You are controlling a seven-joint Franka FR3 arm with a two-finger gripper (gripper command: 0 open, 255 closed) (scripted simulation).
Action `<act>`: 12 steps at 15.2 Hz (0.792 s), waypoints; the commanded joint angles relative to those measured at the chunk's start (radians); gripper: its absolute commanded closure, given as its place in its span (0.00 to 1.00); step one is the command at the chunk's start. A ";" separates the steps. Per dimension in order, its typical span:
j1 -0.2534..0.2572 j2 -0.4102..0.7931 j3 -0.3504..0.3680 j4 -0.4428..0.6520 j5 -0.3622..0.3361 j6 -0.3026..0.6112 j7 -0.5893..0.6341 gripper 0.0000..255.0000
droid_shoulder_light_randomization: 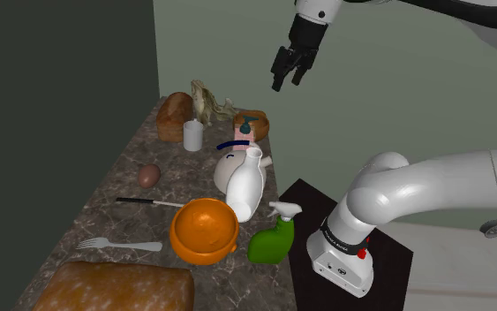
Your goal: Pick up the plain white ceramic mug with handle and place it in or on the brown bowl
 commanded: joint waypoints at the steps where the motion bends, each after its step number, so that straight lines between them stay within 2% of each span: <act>1: 0.000 0.000 0.000 0.000 0.000 0.000 0.000 0.00; 12: 0.002 0.343 0.035 0.008 -0.004 0.316 0.000 0.00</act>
